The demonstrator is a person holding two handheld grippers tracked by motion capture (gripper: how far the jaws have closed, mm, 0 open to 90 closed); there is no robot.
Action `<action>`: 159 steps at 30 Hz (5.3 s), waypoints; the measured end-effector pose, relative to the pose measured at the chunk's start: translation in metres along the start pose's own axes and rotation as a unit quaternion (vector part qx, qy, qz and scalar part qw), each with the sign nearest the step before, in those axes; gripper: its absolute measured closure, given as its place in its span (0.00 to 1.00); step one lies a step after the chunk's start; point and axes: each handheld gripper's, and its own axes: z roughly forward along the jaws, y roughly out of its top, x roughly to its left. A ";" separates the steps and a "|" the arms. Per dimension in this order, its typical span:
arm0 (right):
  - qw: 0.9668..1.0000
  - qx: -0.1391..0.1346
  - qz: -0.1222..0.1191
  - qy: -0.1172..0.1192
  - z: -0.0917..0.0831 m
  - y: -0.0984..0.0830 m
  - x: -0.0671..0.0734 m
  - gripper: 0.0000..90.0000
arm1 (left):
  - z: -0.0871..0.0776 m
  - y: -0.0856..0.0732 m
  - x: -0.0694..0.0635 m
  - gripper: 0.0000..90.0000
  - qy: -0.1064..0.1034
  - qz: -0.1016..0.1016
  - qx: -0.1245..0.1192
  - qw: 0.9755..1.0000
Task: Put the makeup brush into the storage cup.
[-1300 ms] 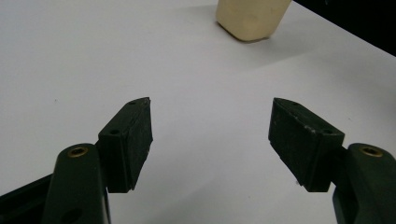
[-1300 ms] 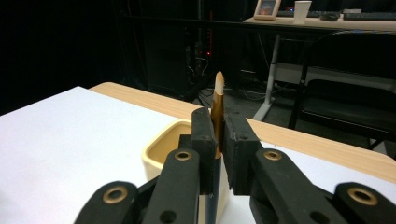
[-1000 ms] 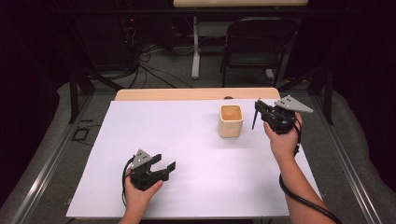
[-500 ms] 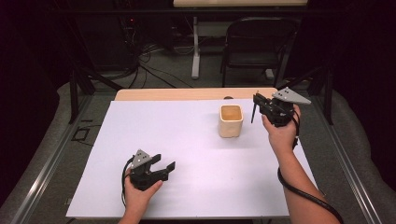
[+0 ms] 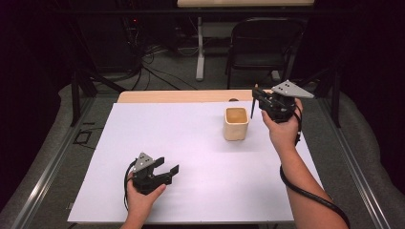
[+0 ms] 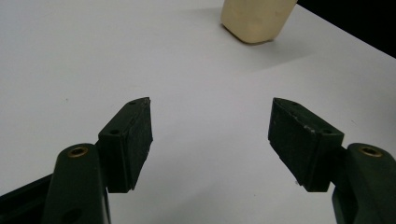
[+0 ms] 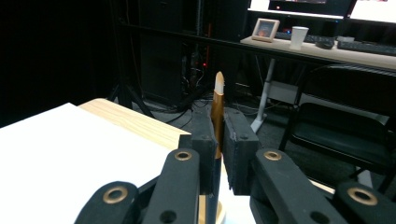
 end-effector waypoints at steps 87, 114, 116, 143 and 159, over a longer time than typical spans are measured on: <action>0.995 0.092 0.008 0.026 0.055 -0.077 0.008 0.93 | -0.011 -0.007 0.008 0.34 0.020 -0.014 0.002 1.000; 0.996 0.085 0.016 0.026 0.055 -0.078 0.011 0.40 | -0.011 -0.008 0.008 0.34 0.019 -0.017 0.001 1.000; 0.996 0.088 0.018 0.027 0.054 -0.077 0.010 0.39 | -0.010 -0.008 0.008 0.34 0.019 -0.017 0.002 1.000; 0.993 0.118 0.006 0.027 0.058 -0.072 0.010 0.34 | -0.012 -0.008 0.011 0.34 0.018 -0.023 0.000 1.000; 0.994 0.102 0.009 0.038 0.053 -0.063 0.015 0.31 | -0.012 -0.007 0.011 0.34 0.019 -0.022 0.000 1.000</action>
